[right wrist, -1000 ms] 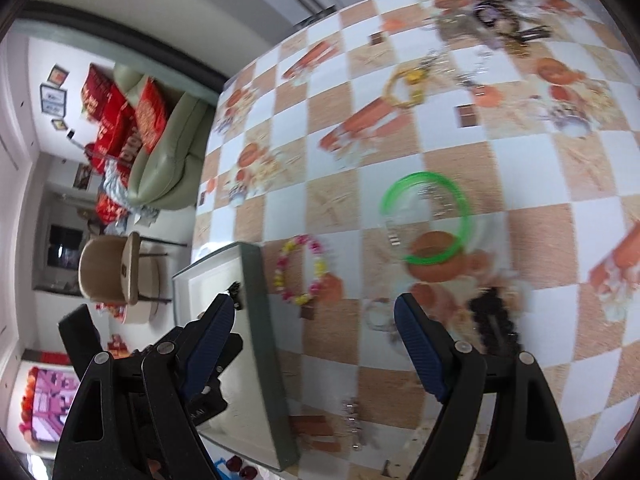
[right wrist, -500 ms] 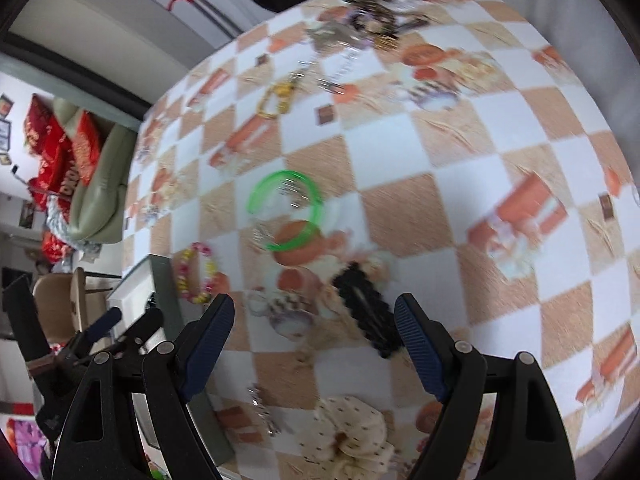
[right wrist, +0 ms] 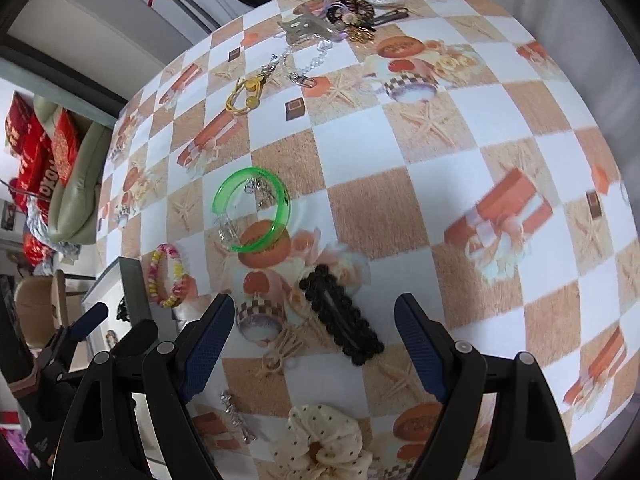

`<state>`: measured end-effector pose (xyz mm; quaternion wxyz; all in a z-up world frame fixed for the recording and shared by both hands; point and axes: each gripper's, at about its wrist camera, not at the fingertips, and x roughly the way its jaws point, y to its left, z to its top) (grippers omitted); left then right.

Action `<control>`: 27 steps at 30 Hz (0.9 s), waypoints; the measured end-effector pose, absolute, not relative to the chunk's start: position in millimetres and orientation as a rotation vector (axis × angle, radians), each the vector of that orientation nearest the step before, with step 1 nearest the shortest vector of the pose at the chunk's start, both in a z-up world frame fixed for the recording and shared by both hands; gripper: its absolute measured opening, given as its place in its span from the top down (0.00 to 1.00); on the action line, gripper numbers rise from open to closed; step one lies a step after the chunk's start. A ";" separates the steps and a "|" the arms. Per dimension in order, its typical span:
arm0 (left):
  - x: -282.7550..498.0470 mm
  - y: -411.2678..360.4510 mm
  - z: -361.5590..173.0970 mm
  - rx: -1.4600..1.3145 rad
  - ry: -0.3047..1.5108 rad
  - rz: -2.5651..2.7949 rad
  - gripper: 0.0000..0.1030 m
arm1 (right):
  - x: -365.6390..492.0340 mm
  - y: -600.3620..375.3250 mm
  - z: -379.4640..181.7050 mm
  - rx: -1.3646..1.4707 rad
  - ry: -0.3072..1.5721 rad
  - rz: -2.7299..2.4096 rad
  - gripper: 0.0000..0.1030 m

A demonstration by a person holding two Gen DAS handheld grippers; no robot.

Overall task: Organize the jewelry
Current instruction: 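Move both tools back over the table toward the green bangle and beaded bracelet, then grasp the green bangle with the right tool while the left tool grasps the pink-yellow beaded bracelet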

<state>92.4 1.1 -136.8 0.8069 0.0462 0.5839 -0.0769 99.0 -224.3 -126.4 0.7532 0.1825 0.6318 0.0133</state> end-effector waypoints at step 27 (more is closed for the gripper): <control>127.5 -3.6 -199.3 0.023 1.354 -0.010 0.14 | 178.3 -182.7 -176.4 0.171 1.471 0.161 0.41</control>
